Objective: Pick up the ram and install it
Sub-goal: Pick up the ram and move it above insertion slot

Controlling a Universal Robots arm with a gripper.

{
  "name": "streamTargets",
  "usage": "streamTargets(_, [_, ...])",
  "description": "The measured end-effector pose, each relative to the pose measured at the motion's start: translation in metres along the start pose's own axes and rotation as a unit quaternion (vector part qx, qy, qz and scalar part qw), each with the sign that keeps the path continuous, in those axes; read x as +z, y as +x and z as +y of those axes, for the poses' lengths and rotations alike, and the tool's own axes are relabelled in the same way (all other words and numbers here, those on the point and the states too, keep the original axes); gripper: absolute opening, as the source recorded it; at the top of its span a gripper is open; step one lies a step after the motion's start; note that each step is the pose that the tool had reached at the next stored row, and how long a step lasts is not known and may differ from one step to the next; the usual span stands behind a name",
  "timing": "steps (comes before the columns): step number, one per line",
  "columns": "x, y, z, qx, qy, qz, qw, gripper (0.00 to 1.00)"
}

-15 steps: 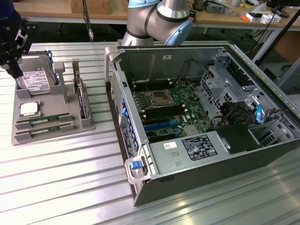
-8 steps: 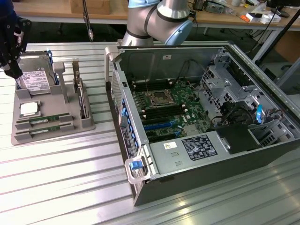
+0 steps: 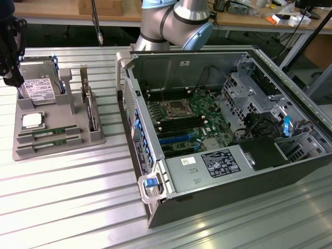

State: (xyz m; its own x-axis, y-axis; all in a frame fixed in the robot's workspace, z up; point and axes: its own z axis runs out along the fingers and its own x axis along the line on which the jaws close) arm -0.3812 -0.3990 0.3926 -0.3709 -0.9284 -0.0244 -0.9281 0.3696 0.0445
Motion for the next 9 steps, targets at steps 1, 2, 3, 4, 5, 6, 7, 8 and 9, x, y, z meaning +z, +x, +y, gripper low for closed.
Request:
streamTargets(1, [0.0001,0.0000,0.0000,-0.022,-0.0005,0.0009,0.9998,0.11])
streamTargets(2, [0.0002,0.0000,0.0000,-0.047,-0.0011,0.0021,0.9989,0.11])
streamTargets(3, [0.0003,0.0000,0.0000,-0.058,-0.0013,0.0026,0.9983,0.11])
streamTargets(4, [0.0004,0.0000,0.0000,-0.069,-0.0016,0.0032,0.9976,0.11])
streamTargets(5, [0.0007,0.0000,-0.0001,-0.094,-0.0021,0.0048,0.9956,0.11])
streamTargets(6, [0.0009,-0.0002,-0.0003,-0.109,-0.0024,0.0057,0.9941,0.11])
streamTargets(7, [0.0013,-0.0006,-0.0016,-0.122,-0.0027,0.0063,0.9925,0.11])
streamTargets(8, [0.0017,-0.0020,-0.0050,-0.134,-0.0030,0.0069,0.9909,0.11])
streamTargets(9, [0.0018,-0.0026,-0.0068,-0.139,-0.0031,0.0071,0.9903,0.11])
